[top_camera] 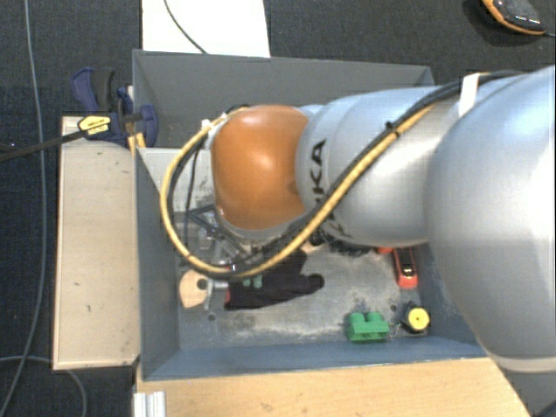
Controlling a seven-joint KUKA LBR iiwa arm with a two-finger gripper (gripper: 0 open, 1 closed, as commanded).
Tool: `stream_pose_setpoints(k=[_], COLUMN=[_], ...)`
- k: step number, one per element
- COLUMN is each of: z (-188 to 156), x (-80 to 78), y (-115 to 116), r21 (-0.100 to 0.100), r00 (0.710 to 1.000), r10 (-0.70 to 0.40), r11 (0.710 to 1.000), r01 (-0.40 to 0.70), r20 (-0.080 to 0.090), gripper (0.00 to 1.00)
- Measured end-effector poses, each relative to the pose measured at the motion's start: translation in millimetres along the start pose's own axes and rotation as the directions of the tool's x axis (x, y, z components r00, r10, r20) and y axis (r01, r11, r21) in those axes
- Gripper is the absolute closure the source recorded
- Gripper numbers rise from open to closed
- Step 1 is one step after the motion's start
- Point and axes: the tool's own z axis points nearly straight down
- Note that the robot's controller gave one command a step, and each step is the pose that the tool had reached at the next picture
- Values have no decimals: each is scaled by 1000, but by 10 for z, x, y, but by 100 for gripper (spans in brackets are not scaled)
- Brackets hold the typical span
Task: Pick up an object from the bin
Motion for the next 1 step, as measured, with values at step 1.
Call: stream_pose_setpoints(k=[1], z=[-42], x=[-24], y=[-12], r21=[-2], r00=[1000], r10=[7], r11=[1000], r01=[-7], r20=[8], gripper=[0])
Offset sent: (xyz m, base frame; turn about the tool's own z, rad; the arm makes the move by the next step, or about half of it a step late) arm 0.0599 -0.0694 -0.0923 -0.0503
